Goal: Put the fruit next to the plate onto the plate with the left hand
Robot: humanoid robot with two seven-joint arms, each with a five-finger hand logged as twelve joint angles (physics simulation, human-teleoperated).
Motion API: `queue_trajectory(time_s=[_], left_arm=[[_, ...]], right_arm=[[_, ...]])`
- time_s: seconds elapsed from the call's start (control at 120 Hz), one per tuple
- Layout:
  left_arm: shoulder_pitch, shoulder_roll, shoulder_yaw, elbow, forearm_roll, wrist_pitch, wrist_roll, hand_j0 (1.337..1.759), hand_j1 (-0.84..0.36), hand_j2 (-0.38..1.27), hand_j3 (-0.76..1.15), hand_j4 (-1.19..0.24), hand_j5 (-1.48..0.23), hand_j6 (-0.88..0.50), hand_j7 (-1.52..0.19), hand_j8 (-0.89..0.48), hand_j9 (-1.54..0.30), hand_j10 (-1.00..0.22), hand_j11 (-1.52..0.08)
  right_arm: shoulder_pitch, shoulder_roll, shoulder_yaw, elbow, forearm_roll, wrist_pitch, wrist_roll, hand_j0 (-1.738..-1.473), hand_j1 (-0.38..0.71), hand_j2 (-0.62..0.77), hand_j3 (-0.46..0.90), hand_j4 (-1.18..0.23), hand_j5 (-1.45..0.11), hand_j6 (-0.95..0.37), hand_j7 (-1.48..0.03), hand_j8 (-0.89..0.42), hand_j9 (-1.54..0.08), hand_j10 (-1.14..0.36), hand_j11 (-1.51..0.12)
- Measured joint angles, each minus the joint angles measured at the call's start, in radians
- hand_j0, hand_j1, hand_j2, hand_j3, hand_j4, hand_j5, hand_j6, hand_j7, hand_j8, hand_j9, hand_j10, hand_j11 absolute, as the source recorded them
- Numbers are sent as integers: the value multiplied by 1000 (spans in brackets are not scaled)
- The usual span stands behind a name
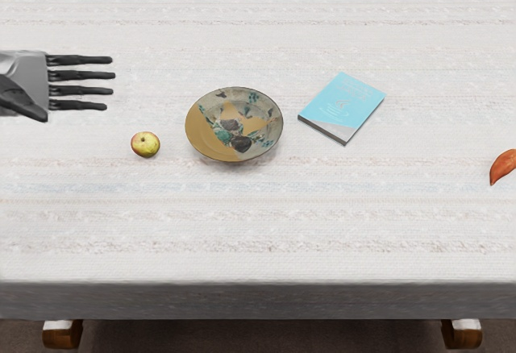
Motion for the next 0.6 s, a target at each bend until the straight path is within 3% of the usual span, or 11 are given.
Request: queue_trajectory(time_s=[0.283,0.408,0.6], left_arm=[[-14,8,-11,-68,13,0,0,1658,334,1,0,-8,-15,-7,-15,-8,-15,-9,-15],[-42,-82,-66,-148,275,19,0,1658,333,1,0,-10,-16,-9,-16,-9,-16,-10,-16],[-32,-239,-87,-248,770,273,0,1658,332,2,0,-14,-18,-14,-18,-14,-18,-14,-18]], right_arm=[[0,0,-1,1,-3,1,-1,-1658,-349,0,0,-1,0,-1,0,-1,0,0,0],[0,0,-1,1,-4,1,-1,-1658,-349,0,0,-1,0,-1,0,-1,0,0,0],[0,0,-1,1,-5,2,-1,-1658,-349,0,0,-1,0,-1,0,-1,0,-1,0]])
